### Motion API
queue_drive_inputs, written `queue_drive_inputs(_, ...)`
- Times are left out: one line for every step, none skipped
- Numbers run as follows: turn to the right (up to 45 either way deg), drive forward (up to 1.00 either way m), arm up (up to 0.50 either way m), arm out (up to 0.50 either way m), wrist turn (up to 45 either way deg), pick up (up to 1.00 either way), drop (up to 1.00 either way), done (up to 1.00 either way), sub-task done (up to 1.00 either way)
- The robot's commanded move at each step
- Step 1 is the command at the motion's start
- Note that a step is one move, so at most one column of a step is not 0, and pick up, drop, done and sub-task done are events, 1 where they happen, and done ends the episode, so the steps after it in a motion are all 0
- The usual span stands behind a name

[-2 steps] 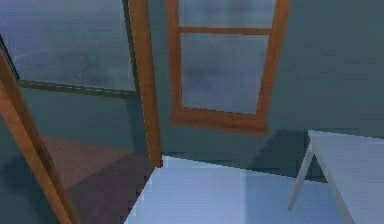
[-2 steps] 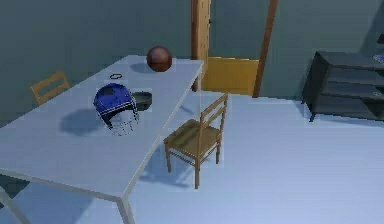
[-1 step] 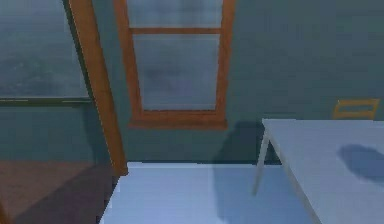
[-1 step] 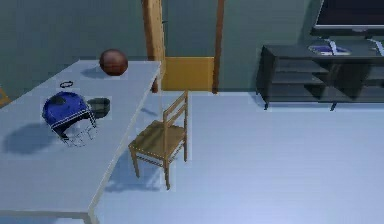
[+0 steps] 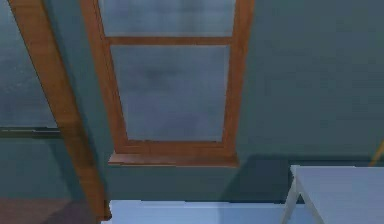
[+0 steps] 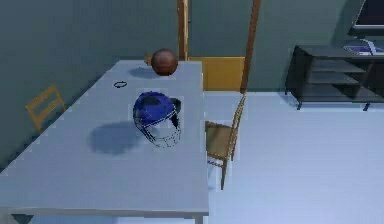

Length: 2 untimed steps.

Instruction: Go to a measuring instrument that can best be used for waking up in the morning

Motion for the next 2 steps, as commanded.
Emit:
queue_drive_inputs(-45.0,0.0,0.0,0.0,0.0,0.0,0.0,0.0,0.0)
queue_drive_inputs(-3.0,0.0,0.0,0.0,0.0,0.0,0.0,0.0,0.0)
